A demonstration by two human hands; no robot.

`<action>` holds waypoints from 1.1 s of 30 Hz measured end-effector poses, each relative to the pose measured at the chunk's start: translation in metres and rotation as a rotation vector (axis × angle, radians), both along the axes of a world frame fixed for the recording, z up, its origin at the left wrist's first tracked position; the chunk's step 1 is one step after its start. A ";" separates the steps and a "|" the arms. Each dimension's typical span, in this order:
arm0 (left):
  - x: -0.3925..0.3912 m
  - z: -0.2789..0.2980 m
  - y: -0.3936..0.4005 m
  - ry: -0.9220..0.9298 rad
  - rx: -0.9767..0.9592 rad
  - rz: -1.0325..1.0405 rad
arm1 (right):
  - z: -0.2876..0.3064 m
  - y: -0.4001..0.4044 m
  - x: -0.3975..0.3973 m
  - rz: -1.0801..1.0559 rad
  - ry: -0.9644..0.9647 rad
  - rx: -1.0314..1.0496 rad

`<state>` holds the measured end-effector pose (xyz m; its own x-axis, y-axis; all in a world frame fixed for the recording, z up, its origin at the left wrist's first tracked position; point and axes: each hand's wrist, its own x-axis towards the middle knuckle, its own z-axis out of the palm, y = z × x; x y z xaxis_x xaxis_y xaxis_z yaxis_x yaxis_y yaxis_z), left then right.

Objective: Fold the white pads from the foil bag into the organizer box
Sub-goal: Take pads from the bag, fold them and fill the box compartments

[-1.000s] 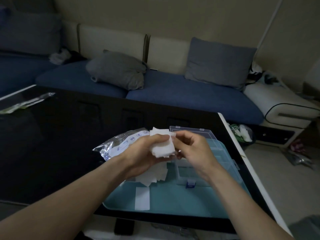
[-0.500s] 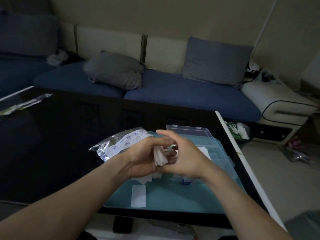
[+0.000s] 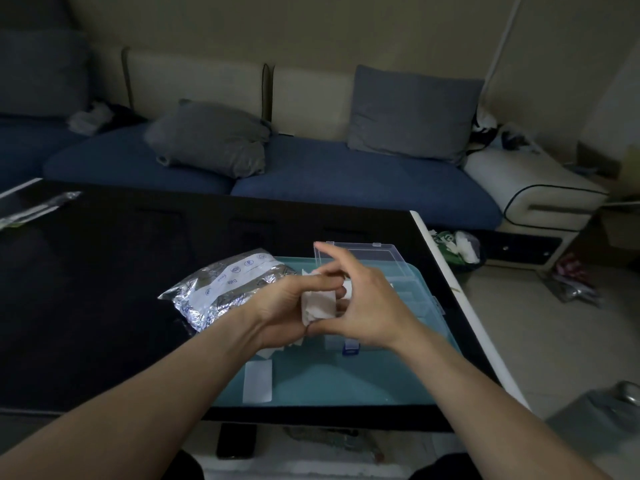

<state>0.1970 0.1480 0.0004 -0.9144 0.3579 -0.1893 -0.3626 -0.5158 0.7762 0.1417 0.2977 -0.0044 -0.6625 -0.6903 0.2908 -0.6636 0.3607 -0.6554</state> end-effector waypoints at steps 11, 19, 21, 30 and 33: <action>0.010 -0.006 0.017 -0.016 -0.005 0.005 | -0.004 0.026 0.010 -0.038 0.068 0.008; 0.013 0.001 0.021 -0.048 -0.170 0.163 | 0.006 0.038 0.022 0.111 -0.118 -0.061; 0.016 0.004 0.020 -0.032 -0.348 0.214 | 0.011 0.036 0.023 0.104 -0.150 -0.177; 0.045 0.027 -0.007 0.018 -0.684 -0.180 | 0.029 -0.001 0.031 0.174 -0.129 -0.132; 0.054 0.034 -0.023 0.021 -0.651 -0.235 | 0.039 -0.011 0.039 0.195 -0.141 -0.181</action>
<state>0.2510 0.1252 0.0342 -0.8324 0.3666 -0.4157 -0.3888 0.1483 0.9093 0.1803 0.2867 0.0343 -0.5650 -0.7538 0.3354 -0.6066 0.1040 -0.7882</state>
